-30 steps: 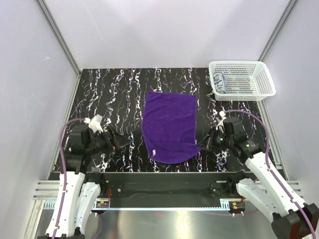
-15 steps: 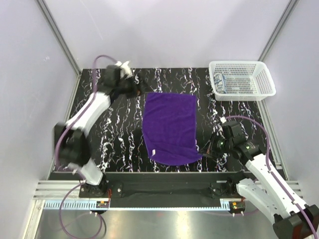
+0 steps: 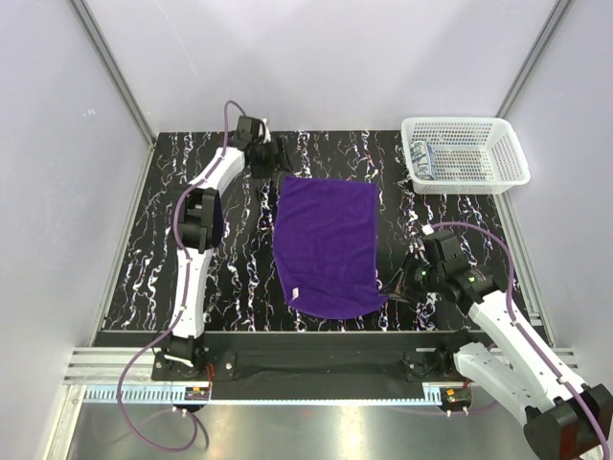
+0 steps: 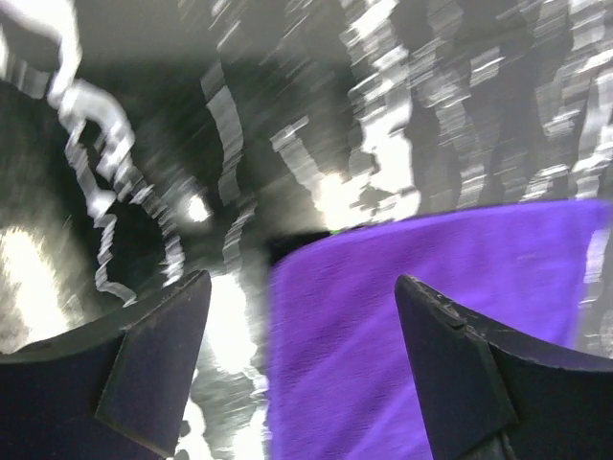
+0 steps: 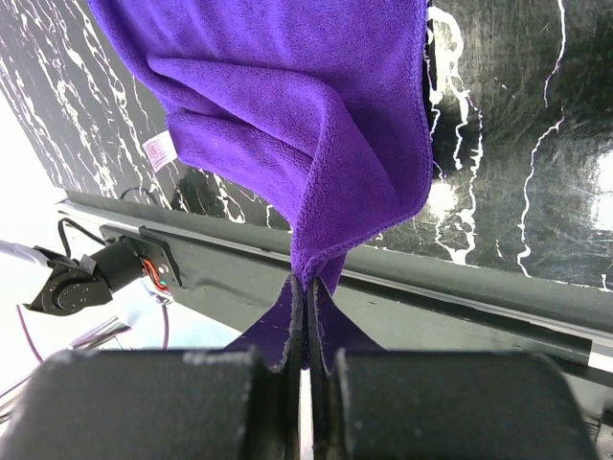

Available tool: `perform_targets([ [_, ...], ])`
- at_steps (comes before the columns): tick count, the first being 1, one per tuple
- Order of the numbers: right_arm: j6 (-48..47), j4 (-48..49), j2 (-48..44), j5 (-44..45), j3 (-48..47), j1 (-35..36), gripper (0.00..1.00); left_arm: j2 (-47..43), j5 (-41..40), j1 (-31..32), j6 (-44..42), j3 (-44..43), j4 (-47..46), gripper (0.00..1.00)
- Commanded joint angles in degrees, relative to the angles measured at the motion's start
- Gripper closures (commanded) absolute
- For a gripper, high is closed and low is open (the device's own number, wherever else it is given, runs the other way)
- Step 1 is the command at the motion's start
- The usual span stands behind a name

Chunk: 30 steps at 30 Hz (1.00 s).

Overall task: Roll the towels
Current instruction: Flatten the towel

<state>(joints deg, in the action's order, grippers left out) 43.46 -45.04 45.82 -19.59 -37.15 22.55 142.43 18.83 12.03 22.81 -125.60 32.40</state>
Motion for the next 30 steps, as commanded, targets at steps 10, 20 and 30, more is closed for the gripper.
perform_targets([
  [10,0.7,2.3,0.4,0.5,0.5,0.6,1.0,2.1,8.8,0.2,-1.5,0.5,-1.0,0.26],
  [20,1.1,1.8,-0.6,0.4,1.9,0.5,1.0,4.8,10.4,1.8,-1.2,-0.7,-0.8,0.59],
  [30,1.0,4.1,0.7,0.9,1.5,0.5,1.0,0.8,7.4,-0.2,1.3,3.0,-1.9,1.0],
])
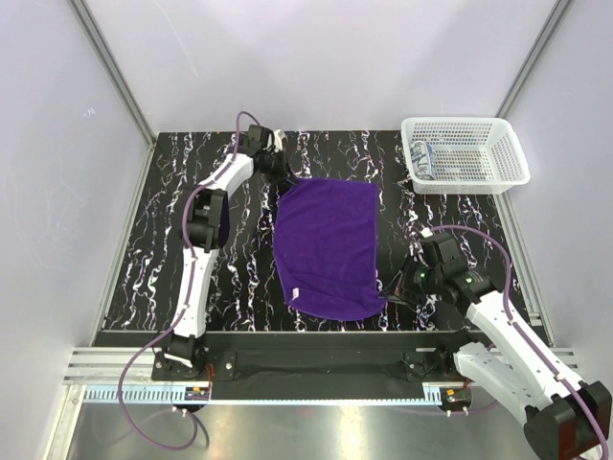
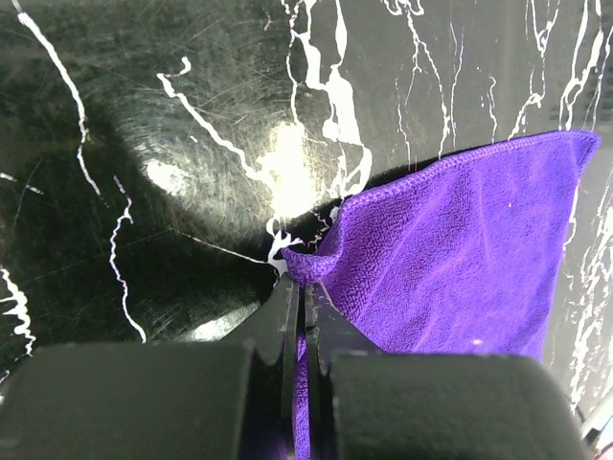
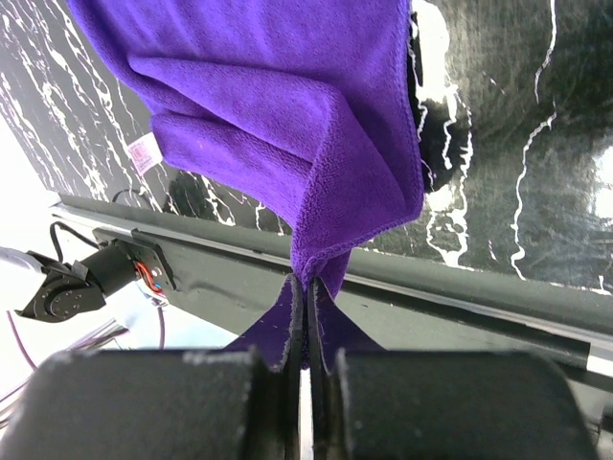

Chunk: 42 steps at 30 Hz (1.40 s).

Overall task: Roll the towels
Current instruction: Flatten the towel

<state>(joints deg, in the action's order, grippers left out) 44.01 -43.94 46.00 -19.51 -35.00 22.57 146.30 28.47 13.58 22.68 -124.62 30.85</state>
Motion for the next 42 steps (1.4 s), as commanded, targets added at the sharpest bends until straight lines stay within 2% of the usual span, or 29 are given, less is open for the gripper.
perform_targets([
  [1,0.3,3.4,1.1,1.1,-1.1,0.5,1.0,-5.0,-3.9,-2.8,2.5,4.4,-1.2,1.0],
  [4,-1.6,5.3,6.2,2.8,-4.2,0.5,1.0,-16.3,-7.6,-7.9,6.8,20.5,-7.5,1.0],
  [5,-2.3,5.9,9.9,3.7,-6.1,0.5,1.0,-22.7,-9.2,-9.2,7.6,29.0,-9.0,1.0],
  [7,-4.2,6.3,14.2,6.2,-8.7,0.3,1.0,-28.5,-12.8,-13.5,10.4,35.9,-10.3,1.0],
  [8,-4.9,6.5,18.8,6.8,-10.2,0.3,1.0,-34.4,-13.1,-15.2,11.6,43.5,-11.2,1.0],
  [9,-5.9,7.5,21.1,7.4,-13.0,0.1,1.0,-37.6,-13.4,-18.6,14.3,47.8,-13.9,1.0],
  [11,-6.9,8.3,28.0,7.8,-16.2,-0.6,1.0,-43.8,-15.2,-21.3,15.6,58.3,-16.0,1.0],
  [14,-10.0,10.6,36.9,6.2,-25.0,-3.0,1.0,-55.2,-17.8,-26.5,15.3,66.9,-15.6,1.0],
  [18,-12.9,11.3,48.7,4.0,-36.2,-9.7,1.0,-66.8,-18.1,-33.8,17.7,76.8,-15.6,1.0],
  [22,-16.8,8.4,66.3,3.7,-53.6,-11.1,1.0,-76.9,-20.6,-35.2,18.5,83.2,-12.6,1.0],
  [23,-18.5,7.6,69.2,2.6,-60.4,-11.1,1.0,-79.7,-20.9,-35.2,18.7,84.1,-12.0,1.0],
  [25,-19.7,5.8,76.9,-0.9,-66.9,-11.1,1.0,-82.0,-20.0,-35.2,19.1,85.6,-10.3,1.0],
  [27,-20.8,2.7,80.4,-0.5,-73.7,-11.1,1.0,-84.4,-18.1,-35.2,19.1,87.6,-9.6,1.0],
  [28,-20.9,2.0,82.2,0.4,-75.2,-11.1,1.0,-85.3,-14.4,-35.0,19.1,89.8,-10.0,0.95],
  [29,-21.3,1.7,82.7,1.4,-77.0,-11.1,1.0,-86.9,-13.5,-35.1,19.5,90.6,-10.2,0.93],
  [30,-21.3,1.8,82.9,2.7,-77.5,-11.1,0.94,-87.6,-12.7,-34.9,19.8,91.7,-10.0,0.89],
  [31,-21.6,2.3,83.3,3.1,-77.8,-11.1,0.81,-88.7,-10.6,-34.8,19.7,93.6,-10.5,0.65],
  [32,-21.9,2.7,83.4,3.2,-78.5,-11.1,0.62,-89.0,-9.9,-34.8,19.1,94.1,-10.5,0.47],
  [33,-21.9,2.2,83.4,3.3,-79.0,-11.1,0.41,-89.3,-9.5,-34.9,18.6,94.6,-10.0,0.35],
  [35,-22.5,0.2,82.2,4.6,-79.3,-10.9,0.35,-90.4,-9.2,-34.8,16.6,94.5,-7.8,0.19],
  [38,-23.8,0.0,75.8,9.3,-74.2,-10.1,0.3,-95.2,-10.1,-34.8,15.3,93.3,-3.3,0.08],
  [42,-23.2,0.0,64.2,16.7,-64.2,-6.2,0.29,-103.1,-12.4,-34.8,16.3,91.9,-3.5,0.05],
])
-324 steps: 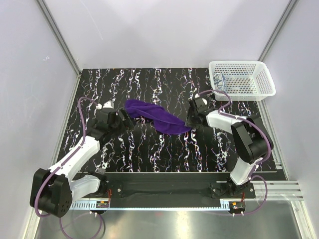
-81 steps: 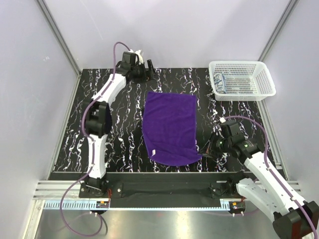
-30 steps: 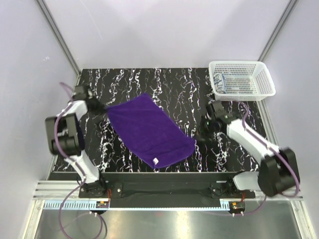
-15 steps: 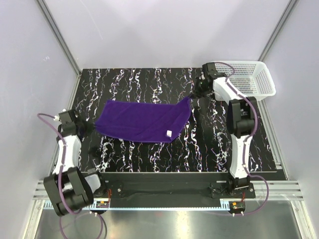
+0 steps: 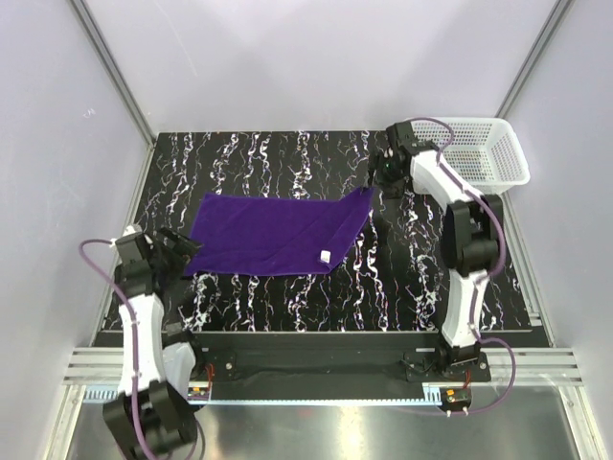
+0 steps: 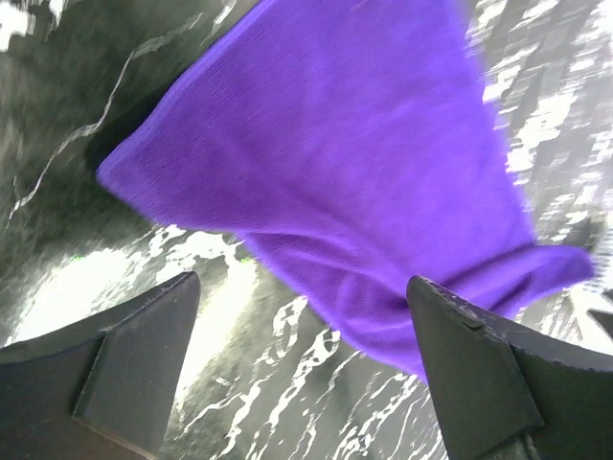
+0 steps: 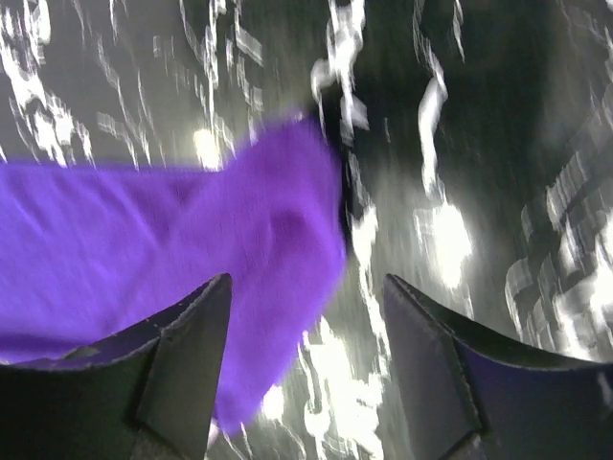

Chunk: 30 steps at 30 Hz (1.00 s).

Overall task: Roll the towels
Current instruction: Flatten the towel

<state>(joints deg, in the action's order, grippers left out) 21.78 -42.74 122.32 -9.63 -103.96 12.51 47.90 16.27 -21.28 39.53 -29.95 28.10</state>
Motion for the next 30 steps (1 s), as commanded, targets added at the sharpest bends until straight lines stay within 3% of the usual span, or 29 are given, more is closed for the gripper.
perform_targets([
  [1,-0.2,-0.1,-16.6,6.9,10.5,5.1,0.28,-5.6,-0.6,0.2,-0.2,-3.5,-1.8,0.04],
  [4,5.6,3.6,-24.7,3.0,20.6,9.5,0.28,-1.6,-0.8,0.2,0.3,-6.3,-6.3,0.02],
  [7,13.6,16.9,-30.8,-6.7,39.4,11.2,0.29,7.1,2.9,0.2,-0.9,-10.0,-12.0,0.01],
  [10,21.3,26.8,-35.6,-11.6,50.7,12.3,0.32,16.8,7.2,0.1,-0.1,-12.5,-19.7,0.02],
  [14,24.3,30.8,-37.1,-11.4,55.2,14.2,0.35,28.9,9.4,0.5,3.8,-16.3,-30.3,0.06],
  [19,25.3,34.4,-34.5,-11.0,57.3,14.8,0.39,45.0,8.2,1.9,4.2,-25.7,-30.9,0.08],
  [30,28.1,40.2,-25.5,-10.9,57.1,14.9,0.44,57.6,7.7,5.2,3.9,-33.9,-31.2,0.1],
])
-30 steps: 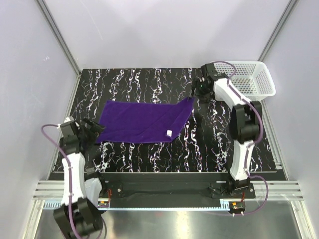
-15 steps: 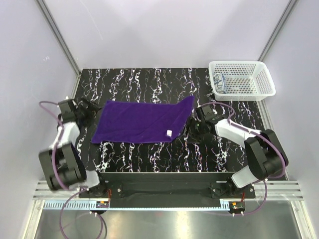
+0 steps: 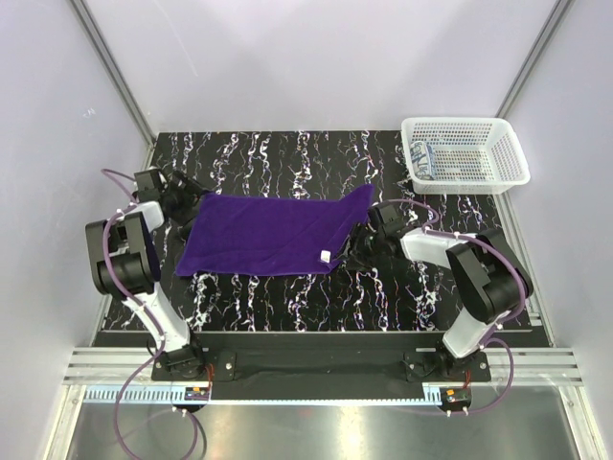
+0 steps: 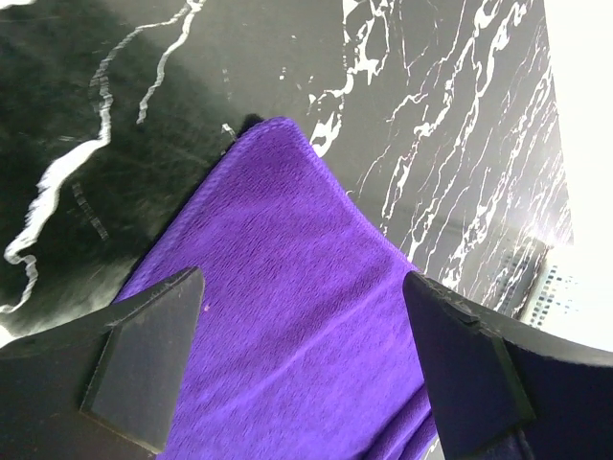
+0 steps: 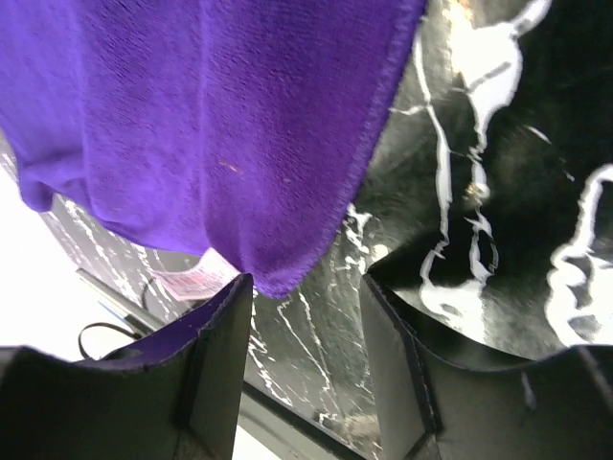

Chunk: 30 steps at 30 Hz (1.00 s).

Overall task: Roll the towels
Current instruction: Flatten the towel

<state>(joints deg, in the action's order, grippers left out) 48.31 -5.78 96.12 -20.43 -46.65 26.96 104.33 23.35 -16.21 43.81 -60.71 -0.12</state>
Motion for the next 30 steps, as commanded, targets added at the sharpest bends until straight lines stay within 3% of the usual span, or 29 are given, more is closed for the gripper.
perform_targets([
  [1,2.0,3.8,1.3,-0.1,0.1,0.5,0.44,1.5,0.6,0.1,-0.5,-3.4,-2.9,0.1],
  [8,5.6,12.0,5.4,-2.5,2.6,0.7,0.49,2.3,0.3,0.2,-1.5,-4.2,-2.4,0.1],
  [16,6.1,12.5,4.0,-1.6,4.5,0.7,0.78,2.6,0.3,0.3,-1.5,-3.5,-3.0,0.1],
  [19,5.3,9.8,1.5,-0.4,4.5,0.7,0.83,3.1,0.3,0.3,-1.5,-3.3,-3.2,0.1],
  [25,3.5,2.6,-4.6,0.6,3.9,0.6,0.85,3.3,-0.4,0.8,-2.2,-3.3,-3.2,0.11],
  [30,1.3,-2.6,-8.0,1.7,2.8,0.6,0.81,4.0,-1.1,1.9,-2.9,-3.1,-3.3,0.16],
])
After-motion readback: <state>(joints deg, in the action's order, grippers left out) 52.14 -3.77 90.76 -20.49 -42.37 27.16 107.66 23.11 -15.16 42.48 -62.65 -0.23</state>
